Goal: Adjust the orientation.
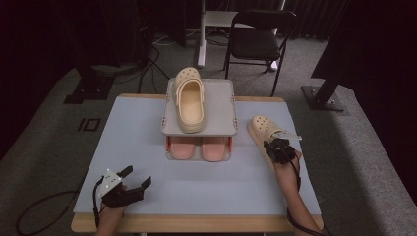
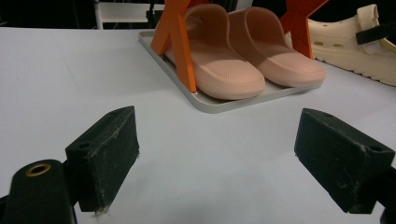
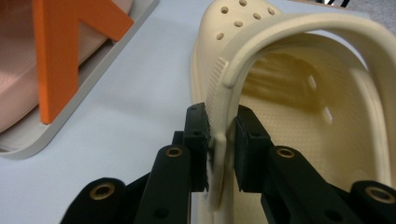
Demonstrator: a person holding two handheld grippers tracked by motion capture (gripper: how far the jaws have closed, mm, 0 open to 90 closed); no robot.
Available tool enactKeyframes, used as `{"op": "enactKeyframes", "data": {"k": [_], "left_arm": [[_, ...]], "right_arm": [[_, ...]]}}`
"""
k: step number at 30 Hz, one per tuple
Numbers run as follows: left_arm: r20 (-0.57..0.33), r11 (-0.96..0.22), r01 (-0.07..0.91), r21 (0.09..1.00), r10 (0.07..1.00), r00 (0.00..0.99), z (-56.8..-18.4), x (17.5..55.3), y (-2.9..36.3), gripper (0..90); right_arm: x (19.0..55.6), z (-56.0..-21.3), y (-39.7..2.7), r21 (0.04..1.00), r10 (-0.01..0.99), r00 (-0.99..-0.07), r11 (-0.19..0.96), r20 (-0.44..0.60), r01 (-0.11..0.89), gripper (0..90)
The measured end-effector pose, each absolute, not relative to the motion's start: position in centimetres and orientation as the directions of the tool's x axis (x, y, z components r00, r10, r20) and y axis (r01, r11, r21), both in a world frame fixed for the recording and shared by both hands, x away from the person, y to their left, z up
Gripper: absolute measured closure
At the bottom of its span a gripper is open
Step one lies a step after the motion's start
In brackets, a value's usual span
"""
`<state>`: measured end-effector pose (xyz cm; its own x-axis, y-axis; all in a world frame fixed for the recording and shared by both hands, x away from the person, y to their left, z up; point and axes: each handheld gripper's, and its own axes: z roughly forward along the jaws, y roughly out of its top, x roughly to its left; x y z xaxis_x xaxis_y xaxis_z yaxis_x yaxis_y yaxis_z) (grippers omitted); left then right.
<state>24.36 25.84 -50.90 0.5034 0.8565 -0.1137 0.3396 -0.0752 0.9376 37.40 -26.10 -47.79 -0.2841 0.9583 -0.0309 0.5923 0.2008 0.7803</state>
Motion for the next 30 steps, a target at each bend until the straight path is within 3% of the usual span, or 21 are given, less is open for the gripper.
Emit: {"op": "enactKeyframes", "data": {"k": [24, 30], "left_arm": [[-0.117, -0.069, 0.334, 0.940, 0.854, 0.507, -50.8, 24.3, 25.9, 13.5], [-0.117, -0.071, 0.335, 0.940, 0.854, 0.508, -50.8, 24.3, 25.9, 13.5]], "right_arm": [[34.9, -47.5, -23.0, 0.764, 0.944, -0.326, 0.171, 0.054, 0.622, 75.9], [34.1, -46.9, -24.0, 0.788, 0.920, -0.386, 0.192, 0.062, 0.584, 63.5]]}}
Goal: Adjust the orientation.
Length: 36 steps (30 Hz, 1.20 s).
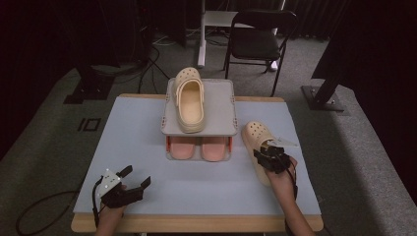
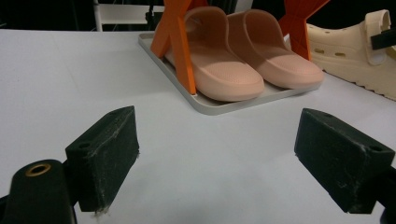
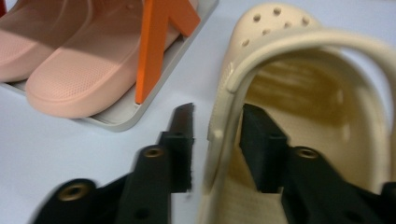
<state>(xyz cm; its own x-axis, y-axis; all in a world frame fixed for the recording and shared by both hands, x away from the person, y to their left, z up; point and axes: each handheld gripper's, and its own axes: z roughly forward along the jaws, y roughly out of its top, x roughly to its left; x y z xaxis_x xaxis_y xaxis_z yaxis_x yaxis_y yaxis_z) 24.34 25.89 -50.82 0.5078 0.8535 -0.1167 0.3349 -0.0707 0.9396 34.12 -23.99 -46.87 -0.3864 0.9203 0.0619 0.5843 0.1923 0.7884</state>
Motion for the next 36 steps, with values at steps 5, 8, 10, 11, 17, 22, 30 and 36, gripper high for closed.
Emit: {"op": "enactKeyframes", "data": {"k": [5, 8, 10, 11, 17, 22, 30, 36], "left_arm": [[-0.112, -0.077, 0.335, 0.939, 0.853, 0.510, -50.8, 24.3, 25.8, 13.5], [-0.113, -0.076, 0.336, 0.939, 0.853, 0.510, -50.8, 24.4, 25.8, 13.5], [-0.113, -0.076, 0.336, 0.939, 0.853, 0.509, -50.8, 24.4, 25.8, 13.5], [-0.118, -0.072, 0.338, 0.938, 0.853, 0.509, -50.9, 24.4, 25.8, 13.5], [-0.120, -0.071, 0.341, 0.938, 0.853, 0.508, -50.9, 24.4, 25.8, 13.5], [-0.118, -0.074, 0.341, 0.937, 0.854, 0.507, -50.9, 24.4, 25.8, 13.5], [-0.118, -0.072, 0.340, 0.938, 0.853, 0.508, -50.9, 24.4, 25.8, 13.5], [-0.119, -0.072, 0.341, 0.937, 0.854, 0.506, -50.9, 24.4, 25.9, 13.5]], "right_arm": [[32.9, -45.8, -25.1, 0.846, 0.924, -0.382, 0.215, -0.015, 0.488, 58.9], [32.8, -45.4, -26.1, 0.855, 0.932, -0.360, 0.209, -0.028, 0.475, 54.1], [32.9, -45.4, -27.0, 0.860, 0.943, -0.332, 0.188, -0.024, 0.474, 53.4], [33.1, -45.5, -27.4, 0.857, 0.947, -0.321, 0.185, -0.024, 0.482, 52.1], [34.2, -46.5, -29.8, 0.848, 0.965, -0.264, 0.146, -0.008, 0.510, 46.8], [35.2, -47.2, -30.7, 0.830, 0.965, -0.258, 0.107, 0.046, 0.548, 47.7], [35.5, -47.3, -30.2, 0.834, 0.959, -0.273, 0.085, 0.081, 0.545, 50.4], [34.9, -46.4, -30.4, 0.866, 0.944, -0.317, 0.086, 0.087, 0.493, 57.0]]}}
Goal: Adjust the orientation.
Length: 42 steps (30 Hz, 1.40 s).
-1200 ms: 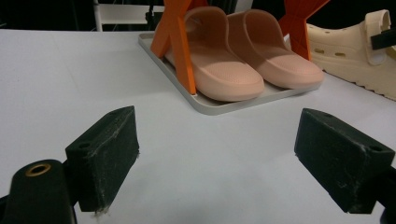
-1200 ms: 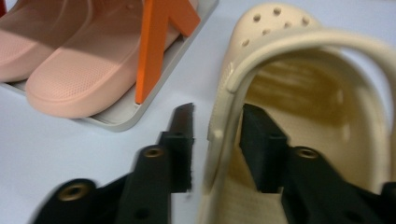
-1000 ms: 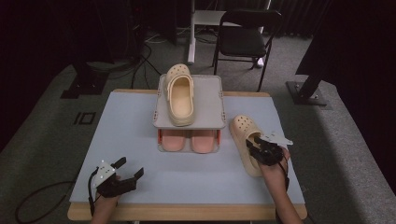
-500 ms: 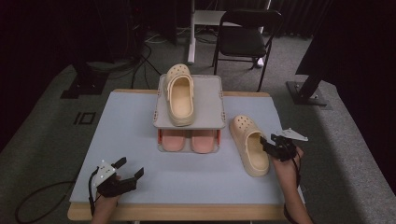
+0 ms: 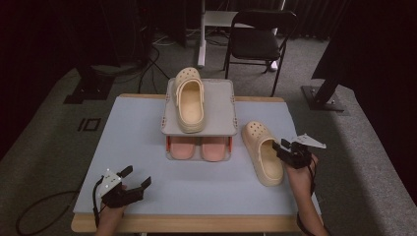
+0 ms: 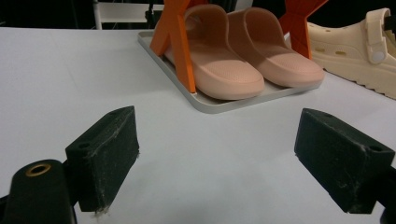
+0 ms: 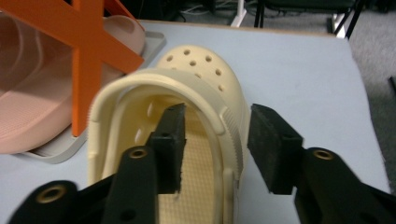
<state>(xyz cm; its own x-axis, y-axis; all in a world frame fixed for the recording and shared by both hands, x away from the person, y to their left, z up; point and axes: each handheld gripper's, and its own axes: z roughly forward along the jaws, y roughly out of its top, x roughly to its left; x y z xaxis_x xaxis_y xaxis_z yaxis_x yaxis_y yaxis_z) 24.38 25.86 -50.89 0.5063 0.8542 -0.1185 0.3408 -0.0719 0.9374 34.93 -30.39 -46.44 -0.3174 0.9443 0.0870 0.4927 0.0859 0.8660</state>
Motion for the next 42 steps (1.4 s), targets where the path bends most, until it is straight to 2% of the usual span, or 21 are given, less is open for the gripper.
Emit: {"op": "enactKeyframes", "data": {"k": [6, 8, 11, 19, 24, 32, 38, 42], "left_arm": [[-0.117, -0.074, 0.340, 0.937, 0.854, 0.508, -50.9, 24.4, 25.7, 13.5], [-0.113, -0.077, 0.339, 0.938, 0.854, 0.508, -50.9, 24.4, 25.7, 13.5], [-0.116, -0.075, 0.342, 0.937, 0.854, 0.506, -50.9, 24.4, 25.8, 13.5], [-0.113, -0.081, 0.342, 0.936, 0.852, 0.511, -50.9, 24.6, 25.7, 13.5], [-0.117, -0.079, 0.343, 0.936, 0.850, 0.514, -51.0, 24.6, 25.5, 13.5], [-0.117, -0.077, 0.342, 0.937, 0.850, 0.514, -50.9, 24.6, 25.5, 13.5], [-0.114, -0.080, 0.342, 0.936, 0.852, 0.512, -50.9, 24.7, 25.6, 13.5], [-0.116, -0.078, 0.342, 0.937, 0.852, 0.511, -51.0, 24.6, 25.6, 13.5]], "right_arm": [[34.5, -45.6, -30.6, 0.880, 0.947, -0.306, 0.063, 0.097, 0.471, 59.4], [34.7, -45.5, -30.7, 0.873, 0.954, -0.286, 0.065, 0.087, 0.483, 63.9], [35.2, -45.7, -30.6, 0.860, 0.961, -0.266, 0.073, 0.075, 0.505, 65.7], [35.8, -46.0, -30.6, 0.852, 0.959, -0.267, 0.059, 0.096, 0.519, 65.2], [35.6, -46.2, -30.8, 0.845, 0.948, -0.282, 0.028, 0.147, 0.535, 58.7], [35.9, -47.7, -30.1, 0.817, 0.954, -0.278, 0.068, 0.116, 0.573, 59.5], [36.7, -48.4, -30.1, 0.798, 0.958, -0.260, 0.062, 0.121, 0.600, 62.5], [36.8, -48.9, -30.1, 0.795, 0.958, -0.249, 0.042, 0.139, 0.605, 68.2]]}}
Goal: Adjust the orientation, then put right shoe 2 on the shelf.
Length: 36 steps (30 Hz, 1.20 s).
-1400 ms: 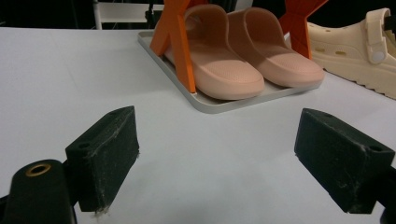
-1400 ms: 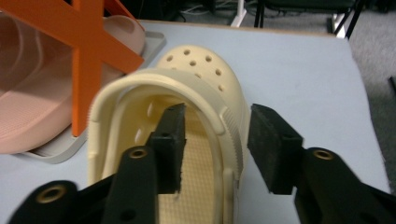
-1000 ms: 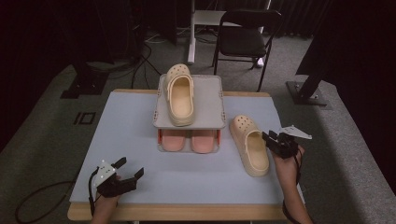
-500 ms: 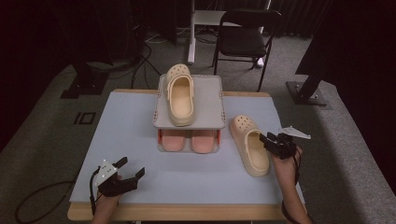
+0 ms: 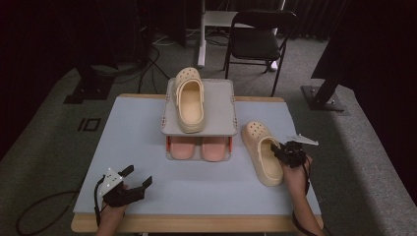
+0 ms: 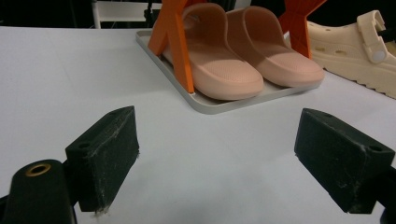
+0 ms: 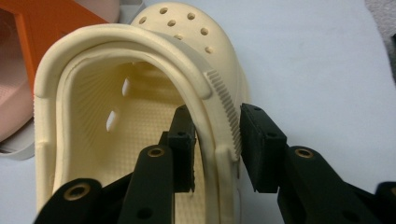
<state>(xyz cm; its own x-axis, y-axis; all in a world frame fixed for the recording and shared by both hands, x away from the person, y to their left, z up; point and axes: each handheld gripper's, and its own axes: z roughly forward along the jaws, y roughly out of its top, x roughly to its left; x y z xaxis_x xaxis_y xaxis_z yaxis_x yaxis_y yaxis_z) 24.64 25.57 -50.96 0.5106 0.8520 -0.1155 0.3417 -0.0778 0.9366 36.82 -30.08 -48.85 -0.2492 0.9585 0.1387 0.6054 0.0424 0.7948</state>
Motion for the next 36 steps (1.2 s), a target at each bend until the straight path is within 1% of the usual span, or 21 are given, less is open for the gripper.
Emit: {"op": "enactKeyframes", "data": {"k": [6, 17, 25, 29, 36], "left_arm": [[-0.117, -0.076, 0.341, 0.937, 0.852, 0.510, -50.9, 24.6, 25.7, 13.5], [-0.115, -0.076, 0.344, 0.936, 0.856, 0.503, -50.9, 24.4, 25.8, 13.5], [-0.116, -0.075, 0.344, 0.936, 0.856, 0.503, -50.9, 24.4, 25.9, 13.5], [-0.117, -0.074, 0.343, 0.936, 0.856, 0.504, -50.9, 24.4, 25.8, 13.5], [-0.117, -0.074, 0.343, 0.936, 0.856, 0.503, -50.9, 24.4, 25.7, 13.5]], "right_arm": [[36.8, -48.8, -29.7, 0.796, 0.965, -0.240, 0.065, 0.102, 0.601, 71.5], [36.8, -48.7, -29.8, 0.800, 0.967, -0.241, 0.077, 0.087, 0.595, 74.3], [36.9, -47.9, -29.6, 0.811, 0.970, -0.228, 0.071, 0.078, 0.581, 75.4], [36.9, -46.9, -29.7, 0.821, 0.971, -0.225, 0.062, 0.083, 0.568, 75.9], [36.8, -45.1, -29.1, 0.830, 0.969, -0.242, 0.089, 0.056, 0.550, 76.2]]}}
